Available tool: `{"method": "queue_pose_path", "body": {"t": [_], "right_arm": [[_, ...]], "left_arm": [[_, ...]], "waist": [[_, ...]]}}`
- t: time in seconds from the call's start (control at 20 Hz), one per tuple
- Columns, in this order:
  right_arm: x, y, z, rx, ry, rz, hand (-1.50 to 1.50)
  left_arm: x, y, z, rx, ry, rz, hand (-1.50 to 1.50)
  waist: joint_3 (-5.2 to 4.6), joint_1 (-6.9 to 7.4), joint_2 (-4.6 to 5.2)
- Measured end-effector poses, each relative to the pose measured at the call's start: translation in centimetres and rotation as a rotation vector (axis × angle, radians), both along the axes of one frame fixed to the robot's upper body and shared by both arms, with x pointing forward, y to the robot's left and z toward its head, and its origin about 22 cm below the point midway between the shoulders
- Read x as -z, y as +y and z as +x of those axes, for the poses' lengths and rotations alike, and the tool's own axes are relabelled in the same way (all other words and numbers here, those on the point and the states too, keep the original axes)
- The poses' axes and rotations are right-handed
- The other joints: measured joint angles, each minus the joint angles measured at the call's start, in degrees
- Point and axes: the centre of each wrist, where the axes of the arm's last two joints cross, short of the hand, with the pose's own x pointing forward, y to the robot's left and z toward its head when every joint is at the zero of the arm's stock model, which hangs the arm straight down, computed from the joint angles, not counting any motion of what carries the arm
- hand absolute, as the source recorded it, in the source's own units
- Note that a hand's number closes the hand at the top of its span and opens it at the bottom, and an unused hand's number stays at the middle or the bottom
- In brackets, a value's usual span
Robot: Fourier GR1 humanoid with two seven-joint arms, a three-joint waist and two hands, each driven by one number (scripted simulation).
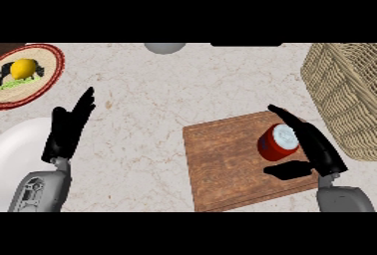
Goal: Pick the can from the cutting board and place it in the basket
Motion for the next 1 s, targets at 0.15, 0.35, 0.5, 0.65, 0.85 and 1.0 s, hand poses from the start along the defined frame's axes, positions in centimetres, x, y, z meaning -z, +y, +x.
{"method": "queue_pose_path", "body": {"t": [0.15,0.35,0.5,0.65,0.85,1.0], "right_arm": [[0.1,-0.1,0.0,-0.015,-0.032,-0.037,1.50],[0.4,-0.3,0.2,-0.028,-0.101,-0.102,1.50],[0.7,-0.4,0.4,-0.031,-0.143,-0.143,1.50],[0.5,0.2,0.9,-0.033,-0.160,-0.200,1.50],[-0.3,3.0,2.7,-0.028,-0.092,-0.400,1.50],[-0.6,5.7,4.2,-0.022,-0.032,-0.566,1.50]], "left_arm": [[-0.6,-0.2,0.1,-0.004,0.004,0.002,0.00],[-0.3,0.0,0.6,0.001,0.006,-0.001,0.00],[-0.4,0.2,0.2,0.001,0.003,0.002,0.00],[-0.7,-0.2,0.5,-0.001,0.006,-0.003,0.00],[-0.8,-0.4,0.6,0.021,0.001,-0.001,0.00],[-0.8,-1.0,0.7,0.035,0.002,-0.002,0.00]], "waist": [[-0.02,0.07,-0.05],[-0.14,0.05,-0.16],[-0.19,0.11,-0.22],[-0.20,0.03,-0.22],[-0.51,0.97,-0.36],[-0.60,1.61,-0.33]]}}
